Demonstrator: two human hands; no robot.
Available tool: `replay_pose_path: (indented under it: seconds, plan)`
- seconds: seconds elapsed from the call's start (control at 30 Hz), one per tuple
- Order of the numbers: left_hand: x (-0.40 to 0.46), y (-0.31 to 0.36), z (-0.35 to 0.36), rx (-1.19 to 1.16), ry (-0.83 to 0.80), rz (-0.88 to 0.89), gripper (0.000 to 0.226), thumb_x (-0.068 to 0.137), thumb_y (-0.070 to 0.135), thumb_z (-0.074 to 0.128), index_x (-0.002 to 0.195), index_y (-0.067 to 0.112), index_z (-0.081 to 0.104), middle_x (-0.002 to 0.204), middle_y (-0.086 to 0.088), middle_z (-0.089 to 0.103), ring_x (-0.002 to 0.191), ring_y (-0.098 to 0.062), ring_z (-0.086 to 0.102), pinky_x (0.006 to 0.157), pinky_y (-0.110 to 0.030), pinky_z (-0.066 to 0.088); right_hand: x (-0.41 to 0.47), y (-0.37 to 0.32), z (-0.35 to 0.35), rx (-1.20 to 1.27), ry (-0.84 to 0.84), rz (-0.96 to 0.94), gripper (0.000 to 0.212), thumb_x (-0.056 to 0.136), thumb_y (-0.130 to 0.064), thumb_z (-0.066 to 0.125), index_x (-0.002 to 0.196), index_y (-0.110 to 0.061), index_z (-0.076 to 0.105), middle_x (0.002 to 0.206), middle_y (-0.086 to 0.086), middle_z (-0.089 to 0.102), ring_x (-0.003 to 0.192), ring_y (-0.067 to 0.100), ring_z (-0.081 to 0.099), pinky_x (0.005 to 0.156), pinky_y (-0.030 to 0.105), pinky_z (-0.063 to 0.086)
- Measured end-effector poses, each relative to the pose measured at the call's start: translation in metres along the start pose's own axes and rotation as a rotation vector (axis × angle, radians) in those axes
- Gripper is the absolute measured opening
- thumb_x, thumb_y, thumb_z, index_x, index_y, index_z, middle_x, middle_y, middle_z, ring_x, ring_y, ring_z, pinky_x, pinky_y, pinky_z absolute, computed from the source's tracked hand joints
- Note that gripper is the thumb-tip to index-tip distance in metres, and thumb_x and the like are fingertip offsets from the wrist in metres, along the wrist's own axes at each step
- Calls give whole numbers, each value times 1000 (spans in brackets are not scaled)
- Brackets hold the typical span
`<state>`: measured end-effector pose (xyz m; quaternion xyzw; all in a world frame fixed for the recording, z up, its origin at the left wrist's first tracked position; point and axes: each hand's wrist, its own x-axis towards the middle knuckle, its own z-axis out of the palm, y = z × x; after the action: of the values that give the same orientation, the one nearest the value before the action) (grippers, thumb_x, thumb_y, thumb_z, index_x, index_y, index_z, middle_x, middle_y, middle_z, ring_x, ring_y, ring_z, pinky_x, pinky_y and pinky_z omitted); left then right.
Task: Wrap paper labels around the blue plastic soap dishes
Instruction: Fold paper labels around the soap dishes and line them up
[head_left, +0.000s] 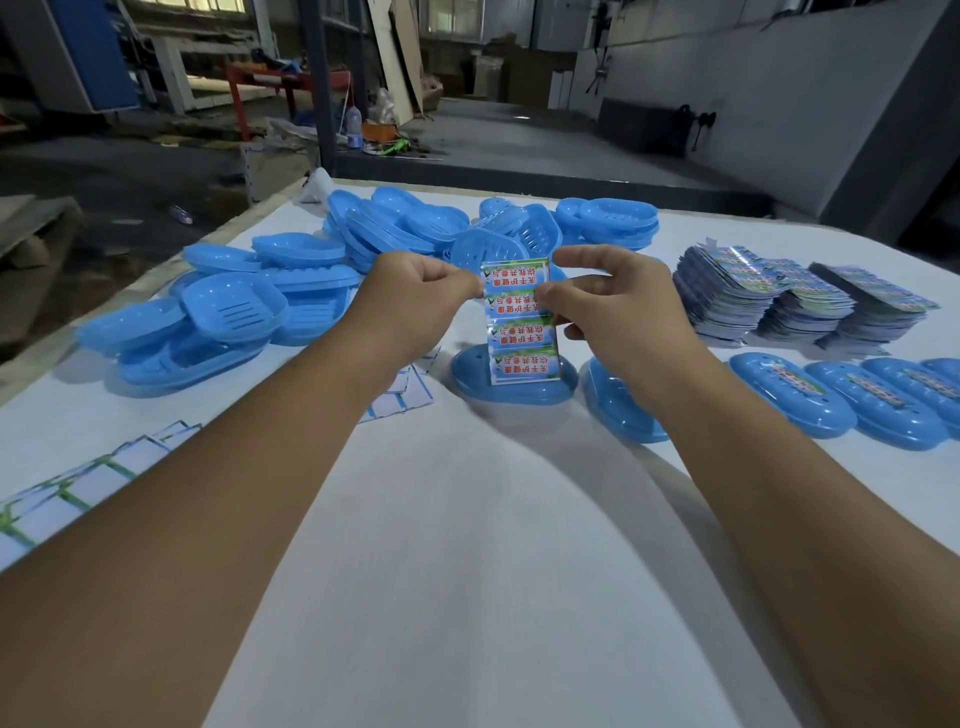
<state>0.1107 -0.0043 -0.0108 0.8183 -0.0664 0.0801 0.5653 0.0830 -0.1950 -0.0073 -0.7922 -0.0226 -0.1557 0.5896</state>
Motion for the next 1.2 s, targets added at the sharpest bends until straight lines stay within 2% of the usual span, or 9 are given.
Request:
replay_pose_path:
  seconds: [0.1,0.27,0.43,0.57,0.7,0.83,0.93,1.03,1.2]
  plan:
    - [1,0,0,-3,-7,23,18,86,36,70,69,38,74,56,12,64,48,2,49,39,-11,41,0,0,0,-7,-8,13,28,91,-21,75,114,-29,61,74,-24,74,73,-4,72,57,13,55]
    - [1,-1,1,2,3,38,13,85,39,69,74,34,75,60,6,62,64,-7,51,50,-21,45,0,0,-1,-13,-11,24,29,89,-21,76,113,-29,62,74,-24,74,75,-1,73,62,18,60]
    - [2,0,0,7,11,59,14,86,36,69,73,33,74,52,9,57,48,-2,43,38,-14,38,1,0,-2,-18,-24,30,28,88,-20,77,112,-29,63,74,-24,74,73,-1,73,60,17,59]
    - [0,1,0,15,-19,70,18,86,34,70,72,26,76,57,8,65,44,2,46,37,-13,38,1,2,0,-35,21,29,32,86,-19,79,114,-23,64,79,-16,77,74,3,74,61,19,59]
    - [-3,1,1,10,-80,121,19,87,30,73,68,24,75,60,18,68,52,10,56,46,-8,41,-2,3,3,-228,95,-78,21,81,-30,84,91,-27,66,85,-5,72,78,9,68,76,34,60]
    - [-4,2,3,27,-104,172,14,88,30,74,74,28,76,78,16,75,79,0,68,72,-20,52,-6,1,7,-250,43,-138,15,82,-31,81,71,-24,73,66,-9,73,58,1,63,63,29,58]
    - [-6,3,4,41,-117,195,11,89,29,74,78,28,76,84,5,77,88,-14,70,78,-25,56,-10,0,9,-266,38,-167,13,83,-34,78,73,-26,77,61,-14,70,51,-3,57,54,18,46]
    - [-7,4,4,56,-129,218,13,90,29,73,77,29,75,88,-8,76,85,-23,69,81,-34,57,-12,-3,9,-275,33,-155,12,83,-37,77,78,-26,80,65,-14,73,57,-1,63,57,22,51]
    - [-8,4,4,73,-147,242,12,92,31,70,81,31,75,92,-10,75,92,-27,68,82,-38,56,-16,-7,10,-292,21,-126,14,83,-36,73,79,-25,81,66,-13,74,62,4,70,59,29,58]
